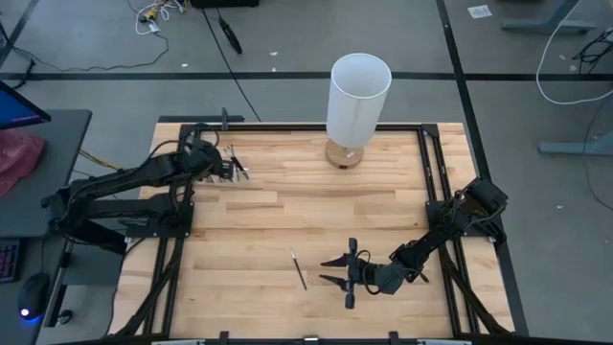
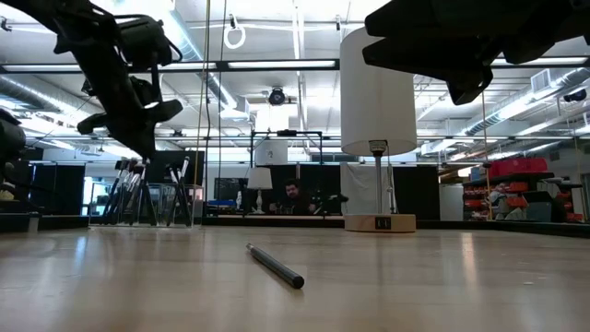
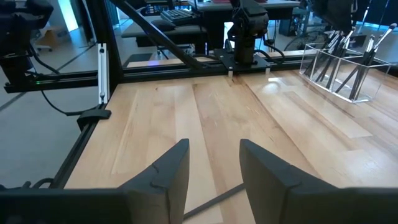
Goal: Put items in baskets/containers
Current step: Put the black eyeshadow brush into the transparent organizer, then put the black liner brush into the transparent organizer
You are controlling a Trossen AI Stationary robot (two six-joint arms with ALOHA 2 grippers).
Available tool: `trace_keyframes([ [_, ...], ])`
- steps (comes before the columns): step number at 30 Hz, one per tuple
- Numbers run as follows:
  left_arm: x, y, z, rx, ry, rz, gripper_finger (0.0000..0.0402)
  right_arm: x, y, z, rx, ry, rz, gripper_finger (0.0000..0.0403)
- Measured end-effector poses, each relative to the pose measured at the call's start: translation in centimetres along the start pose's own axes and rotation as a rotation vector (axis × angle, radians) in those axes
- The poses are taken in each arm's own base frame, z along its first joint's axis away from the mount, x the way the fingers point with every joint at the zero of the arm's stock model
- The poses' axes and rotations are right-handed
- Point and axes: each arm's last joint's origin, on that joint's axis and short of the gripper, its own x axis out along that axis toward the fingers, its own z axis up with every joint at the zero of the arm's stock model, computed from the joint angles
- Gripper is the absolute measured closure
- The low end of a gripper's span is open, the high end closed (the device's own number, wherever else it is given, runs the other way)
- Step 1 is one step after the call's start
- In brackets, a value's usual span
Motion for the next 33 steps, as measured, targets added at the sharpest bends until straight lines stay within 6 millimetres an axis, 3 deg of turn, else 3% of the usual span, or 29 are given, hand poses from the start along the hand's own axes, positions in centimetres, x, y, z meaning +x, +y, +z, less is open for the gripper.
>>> trace_keyframes([
  [11, 1.1, -0.7, -0.1, 0.029, 0.019, 0.051, 0.0376, 0.0, 0.0, 0.0, 0.0, 0.0, 0.0, 0.0261],
  [19, 1.4, -0.1, 0.2, 0.024, 0.024, 0.086, 0.0372, 0.0, 0.0, 0.0, 0.003, 0.0, 0.0, 0.0261],
  [33, 1.6, 0.6, 0.5, 0.035, -0.03, 0.185, 0.0245, 0.0, 0.0, 0.0, 0.007, 0.0, 0.0, 0.0261],
])
